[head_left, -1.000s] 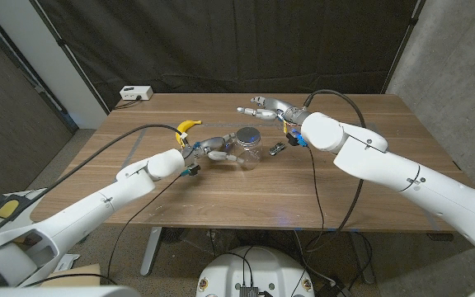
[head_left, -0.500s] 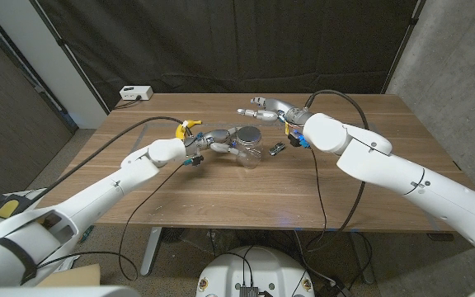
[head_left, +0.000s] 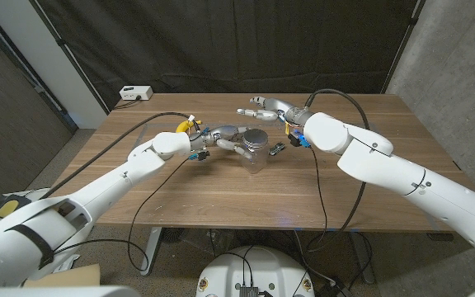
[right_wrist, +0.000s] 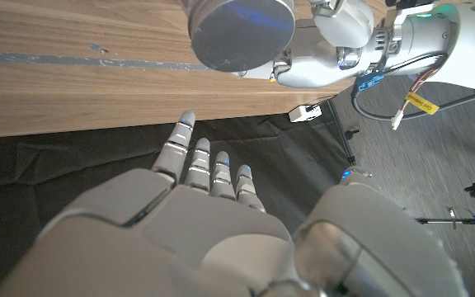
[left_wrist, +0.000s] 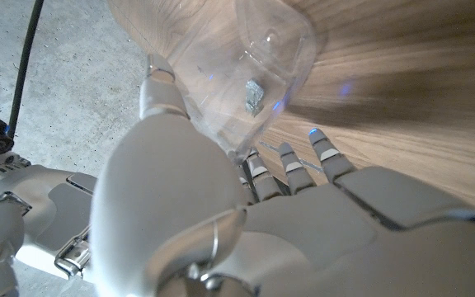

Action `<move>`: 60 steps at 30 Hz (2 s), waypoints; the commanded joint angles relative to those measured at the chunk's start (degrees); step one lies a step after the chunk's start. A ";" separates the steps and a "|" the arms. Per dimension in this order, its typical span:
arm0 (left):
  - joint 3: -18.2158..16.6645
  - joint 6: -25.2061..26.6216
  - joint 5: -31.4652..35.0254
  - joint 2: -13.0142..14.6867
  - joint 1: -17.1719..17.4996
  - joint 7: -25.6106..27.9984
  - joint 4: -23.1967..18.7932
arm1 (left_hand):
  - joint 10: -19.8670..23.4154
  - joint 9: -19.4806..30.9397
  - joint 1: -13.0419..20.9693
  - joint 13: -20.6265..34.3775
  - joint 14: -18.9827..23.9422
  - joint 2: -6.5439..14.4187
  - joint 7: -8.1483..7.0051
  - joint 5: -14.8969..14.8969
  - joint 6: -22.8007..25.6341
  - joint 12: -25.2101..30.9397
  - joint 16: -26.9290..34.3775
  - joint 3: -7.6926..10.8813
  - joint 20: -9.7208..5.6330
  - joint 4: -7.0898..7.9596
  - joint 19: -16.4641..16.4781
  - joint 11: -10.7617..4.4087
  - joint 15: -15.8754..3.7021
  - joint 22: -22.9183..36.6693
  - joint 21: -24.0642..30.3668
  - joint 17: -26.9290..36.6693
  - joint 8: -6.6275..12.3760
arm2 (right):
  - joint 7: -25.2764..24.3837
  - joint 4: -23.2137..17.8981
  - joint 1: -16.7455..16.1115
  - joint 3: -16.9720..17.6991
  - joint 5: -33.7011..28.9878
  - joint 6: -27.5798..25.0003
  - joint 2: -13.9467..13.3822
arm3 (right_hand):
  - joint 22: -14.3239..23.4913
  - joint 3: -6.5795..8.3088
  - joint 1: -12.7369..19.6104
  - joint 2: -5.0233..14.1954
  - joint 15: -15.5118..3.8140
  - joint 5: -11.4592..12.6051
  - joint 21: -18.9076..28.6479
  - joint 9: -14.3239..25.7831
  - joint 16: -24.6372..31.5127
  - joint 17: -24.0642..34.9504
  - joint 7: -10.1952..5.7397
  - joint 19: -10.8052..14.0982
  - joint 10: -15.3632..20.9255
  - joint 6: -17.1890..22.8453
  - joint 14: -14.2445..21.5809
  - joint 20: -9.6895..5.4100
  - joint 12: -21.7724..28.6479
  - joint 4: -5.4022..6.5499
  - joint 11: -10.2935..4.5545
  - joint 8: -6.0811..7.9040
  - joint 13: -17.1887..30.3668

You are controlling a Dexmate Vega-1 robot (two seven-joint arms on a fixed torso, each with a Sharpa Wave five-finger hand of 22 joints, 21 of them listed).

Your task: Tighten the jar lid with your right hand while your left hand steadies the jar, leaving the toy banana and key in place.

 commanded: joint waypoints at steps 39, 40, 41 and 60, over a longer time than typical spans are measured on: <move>1.60 5.96 11.80 2.97 4.01 10.82 -7.00 | 0.34 -1.11 1.31 0.37 1.74 4.26 0.26 -3.28 5.02 -1.53 -0.47 2.09 0.32 0.47 0.85 0.55 -6.45 0.48 -0.02 0.06 -0.89 | 61.22 12.48 31.30 -23.59 -36.24 -4.98 10.80 | 0.22 7.29 21.09 3.55 -2.60 1.75 2.02 -0.40 0.13 -0.20 -1.75 11.98 -3.12 2.28 -0.24 -0.41 0.47 -12.85 -2.27 1.76 0.46; 1.65 6.00 11.90 2.98 3.95 10.82 -6.97 | 0.34 -1.15 1.30 0.34 1.71 4.27 0.33 -3.34 5.03 -1.57 -0.50 2.09 0.33 0.47 0.87 0.72 -6.47 0.48 -0.02 0.05 -0.93 | 61.47 12.62 31.20 -23.57 -36.53 -4.85 10.88 | 0.23 7.38 21.47 3.56 -2.72 1.78 2.13 -0.39 0.21 -0.21 -1.77 12.44 -3.01 2.66 0.00 -0.51 0.55 -12.93 -2.39 1.89 0.47; 1.67 6.02 11.98 2.99 3.93 10.89 -6.96 | 0.37 -1.17 1.29 0.32 1.72 4.28 0.32 -3.37 5.06 -1.57 -0.51 2.09 0.33 0.48 0.86 0.79 -6.49 0.49 -0.03 0.05 -0.94 | 61.77 12.78 31.10 -23.50 -36.71 -4.74 10.98 | 0.24 7.47 21.90 3.55 -3.06 1.82 2.25 -0.38 0.28 -0.22 -1.74 12.94 -2.97 2.75 0.24 -0.57 0.59 -13.03 -2.40 1.89 0.48; 1.65 6.04 11.63 2.92 3.60 10.72 -6.58 | 0.46 -1.67 0.70 -0.12 1.73 4.80 0.65 -4.19 5.17 -2.09 -0.84 2.22 0.38 0.82 0.64 0.57 -6.61 0.54 -0.19 0.06 -1.73 | 62.69 14.14 27.60 -21.13 -38.65 -1.24 12.43 | 0.05 8.81 30.79 3.07 -7.28 2.41 3.83 -0.19 1.59 0.12 -2.73 23.25 0.31 5.04 5.00 -4.47 2.19 -13.23 -4.25 2.14 0.78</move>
